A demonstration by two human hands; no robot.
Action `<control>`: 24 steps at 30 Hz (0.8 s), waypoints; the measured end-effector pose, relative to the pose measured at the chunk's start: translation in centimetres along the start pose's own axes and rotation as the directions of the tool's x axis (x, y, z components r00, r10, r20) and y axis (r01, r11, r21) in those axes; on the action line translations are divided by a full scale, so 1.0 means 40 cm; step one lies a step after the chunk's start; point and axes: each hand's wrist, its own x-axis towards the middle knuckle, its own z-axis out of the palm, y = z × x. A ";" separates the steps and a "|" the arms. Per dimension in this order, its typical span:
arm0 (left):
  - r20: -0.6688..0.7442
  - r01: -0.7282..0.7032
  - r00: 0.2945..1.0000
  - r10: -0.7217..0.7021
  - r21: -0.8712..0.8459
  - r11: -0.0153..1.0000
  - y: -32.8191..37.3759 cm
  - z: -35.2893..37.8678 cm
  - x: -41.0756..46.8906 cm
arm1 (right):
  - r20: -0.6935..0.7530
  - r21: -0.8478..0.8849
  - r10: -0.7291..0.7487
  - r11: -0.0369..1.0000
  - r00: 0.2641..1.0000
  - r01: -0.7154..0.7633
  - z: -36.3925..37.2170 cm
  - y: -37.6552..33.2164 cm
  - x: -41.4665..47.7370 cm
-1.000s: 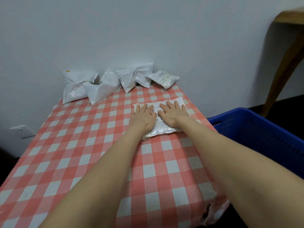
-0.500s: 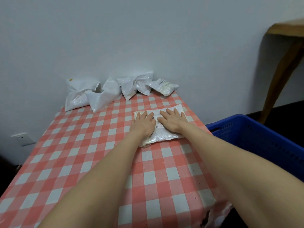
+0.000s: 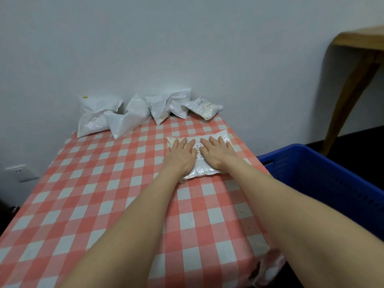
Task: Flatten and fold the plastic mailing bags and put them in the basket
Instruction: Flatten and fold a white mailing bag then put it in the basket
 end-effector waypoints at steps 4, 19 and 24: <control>-0.007 0.005 1.000 -0.005 -0.008 1.000 0.002 0.005 0.005 | -0.010 -0.013 0.008 1.000 1.000 -0.008 0.003 0.002 0.005; -0.005 0.026 1.000 -0.026 -0.002 1.000 -0.004 0.018 0.005 | -0.029 -0.006 0.003 1.000 1.000 -0.003 0.017 0.000 0.003; -0.019 0.023 1.000 -0.023 -0.013 1.000 -0.002 0.012 0.002 | -0.086 0.271 0.036 0.962 0.996 -0.011 -0.030 0.022 -0.010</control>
